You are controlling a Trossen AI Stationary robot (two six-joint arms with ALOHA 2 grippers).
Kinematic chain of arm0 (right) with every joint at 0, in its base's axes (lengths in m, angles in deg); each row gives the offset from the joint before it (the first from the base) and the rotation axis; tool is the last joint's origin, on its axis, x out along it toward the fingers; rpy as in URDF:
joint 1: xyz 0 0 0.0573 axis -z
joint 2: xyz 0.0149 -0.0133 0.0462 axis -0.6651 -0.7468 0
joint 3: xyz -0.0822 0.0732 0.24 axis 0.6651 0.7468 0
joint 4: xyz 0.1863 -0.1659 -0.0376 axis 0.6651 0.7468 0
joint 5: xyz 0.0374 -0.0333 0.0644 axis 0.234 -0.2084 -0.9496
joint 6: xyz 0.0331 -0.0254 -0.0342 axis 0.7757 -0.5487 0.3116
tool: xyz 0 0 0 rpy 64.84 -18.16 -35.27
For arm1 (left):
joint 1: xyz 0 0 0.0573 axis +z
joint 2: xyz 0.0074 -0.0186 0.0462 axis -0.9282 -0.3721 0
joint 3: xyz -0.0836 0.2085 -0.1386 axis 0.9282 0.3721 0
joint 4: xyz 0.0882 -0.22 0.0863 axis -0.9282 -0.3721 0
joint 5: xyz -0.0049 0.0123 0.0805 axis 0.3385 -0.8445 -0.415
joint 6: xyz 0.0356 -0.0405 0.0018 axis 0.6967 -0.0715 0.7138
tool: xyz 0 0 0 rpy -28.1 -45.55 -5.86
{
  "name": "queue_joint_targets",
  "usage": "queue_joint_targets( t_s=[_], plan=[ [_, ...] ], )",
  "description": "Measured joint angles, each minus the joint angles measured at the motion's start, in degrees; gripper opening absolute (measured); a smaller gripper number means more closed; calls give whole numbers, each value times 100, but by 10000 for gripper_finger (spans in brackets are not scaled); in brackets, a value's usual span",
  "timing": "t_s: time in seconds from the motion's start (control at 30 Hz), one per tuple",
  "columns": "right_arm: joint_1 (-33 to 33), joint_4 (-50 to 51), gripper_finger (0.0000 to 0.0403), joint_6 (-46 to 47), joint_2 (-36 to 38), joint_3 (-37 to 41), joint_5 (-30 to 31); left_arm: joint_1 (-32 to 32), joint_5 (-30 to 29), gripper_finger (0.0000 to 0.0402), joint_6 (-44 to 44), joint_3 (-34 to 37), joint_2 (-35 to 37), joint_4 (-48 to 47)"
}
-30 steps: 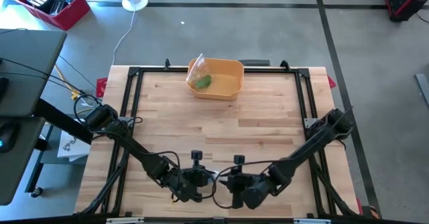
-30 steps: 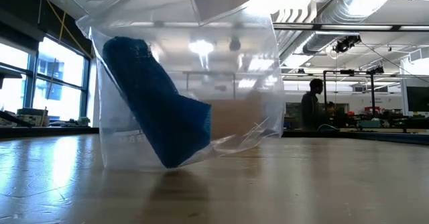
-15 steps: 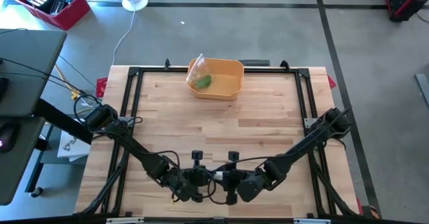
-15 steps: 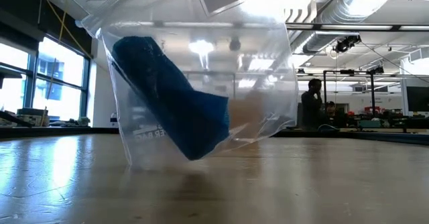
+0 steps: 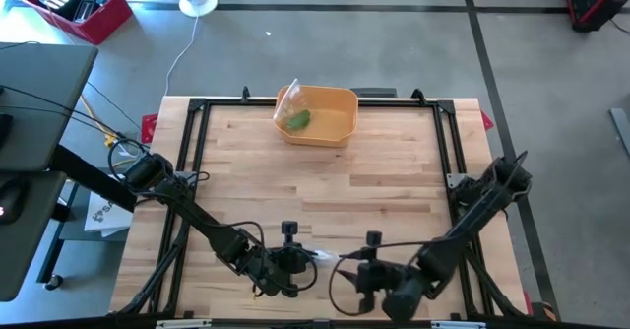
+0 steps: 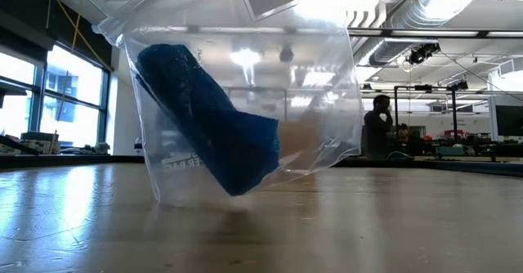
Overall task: Roll bandage
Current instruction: Close the transparent zip bag
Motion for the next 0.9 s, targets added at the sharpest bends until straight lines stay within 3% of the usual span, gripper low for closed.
queue_joint_targets(
  t_s=[0.2,0.37,0.57,0.77,0.9],
  plan=[
    [-357,814,151,2007,0,694,18,0,9,0,-6,1,0,0],
    [-458,-210,151,2952,-2,1594,61,0,9,0,-7,2,0,-1],
    [-223,-2133,151,2615,-7,2348,-76,0,11,0,-6,2,0,2],
    [216,-2797,151,2169,-7,2442,-68,0,11,0,-57,2,0,2],
    [396,-3438,156,1371,-7,2442,-69,0,11,0,-57,2,0,2]
  ],
)
